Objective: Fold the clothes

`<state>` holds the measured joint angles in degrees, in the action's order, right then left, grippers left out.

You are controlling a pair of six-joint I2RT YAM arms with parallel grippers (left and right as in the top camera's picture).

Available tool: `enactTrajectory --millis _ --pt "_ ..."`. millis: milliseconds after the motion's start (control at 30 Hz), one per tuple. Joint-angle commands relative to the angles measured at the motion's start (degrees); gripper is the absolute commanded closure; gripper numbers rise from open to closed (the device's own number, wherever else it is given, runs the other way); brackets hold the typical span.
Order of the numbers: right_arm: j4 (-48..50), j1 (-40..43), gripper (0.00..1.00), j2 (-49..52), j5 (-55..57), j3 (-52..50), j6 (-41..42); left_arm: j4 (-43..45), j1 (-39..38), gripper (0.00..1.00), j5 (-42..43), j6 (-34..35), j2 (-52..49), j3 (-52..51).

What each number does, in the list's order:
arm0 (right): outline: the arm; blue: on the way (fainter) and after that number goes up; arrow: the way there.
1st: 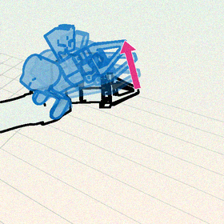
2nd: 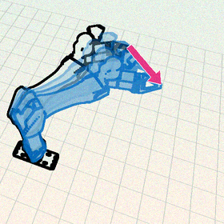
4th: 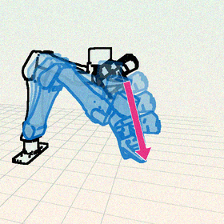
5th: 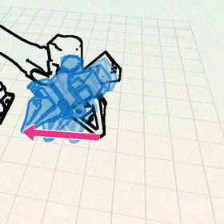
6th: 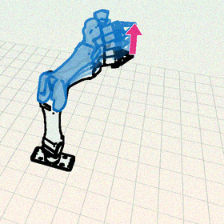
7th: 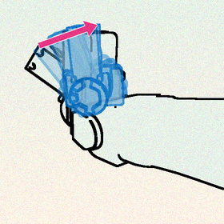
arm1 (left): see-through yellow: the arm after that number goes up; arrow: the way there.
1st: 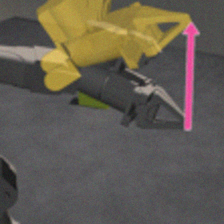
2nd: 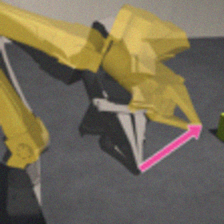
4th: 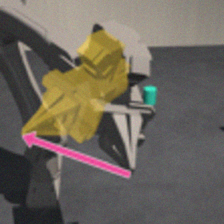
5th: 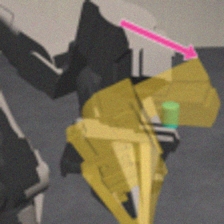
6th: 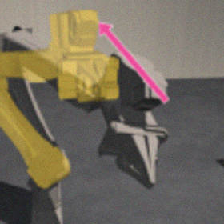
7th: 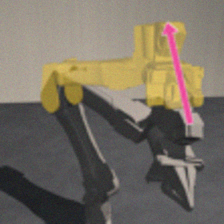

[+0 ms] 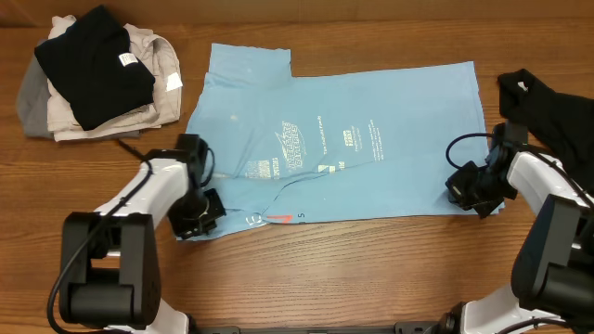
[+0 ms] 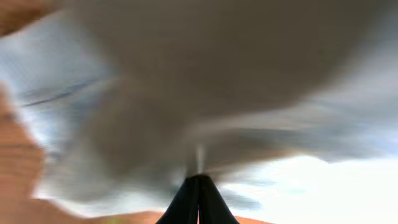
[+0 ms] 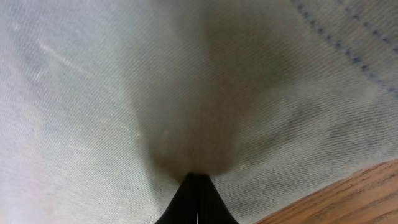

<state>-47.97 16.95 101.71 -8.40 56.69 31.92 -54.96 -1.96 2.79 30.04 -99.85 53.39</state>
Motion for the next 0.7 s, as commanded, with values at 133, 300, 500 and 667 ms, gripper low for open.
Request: enactTrajectory --millis 133,300,500,667 --pt "-1.68 6.54 0.96 3.21 5.35 -1.22 2.4 -1.6 8.59 0.96 -4.07 -0.96 -0.15 -1.86" --pt "-3.41 8.02 0.96 3.19 5.6 -1.2 2.47 -2.03 10.8 0.96 -6.64 -1.77 -0.15 -1.86" --pt "-5.29 8.04 0.97 2.93 5.99 -1.2 4.57 -3.43 11.43 0.96 -7.91 -1.66 -0.07 -1.77" --pt "-6.88 8.04 0.96 0.31 6.01 -1.2 6.21 -6.97 11.41 0.96 -8.98 1.14 1.86 -1.42"
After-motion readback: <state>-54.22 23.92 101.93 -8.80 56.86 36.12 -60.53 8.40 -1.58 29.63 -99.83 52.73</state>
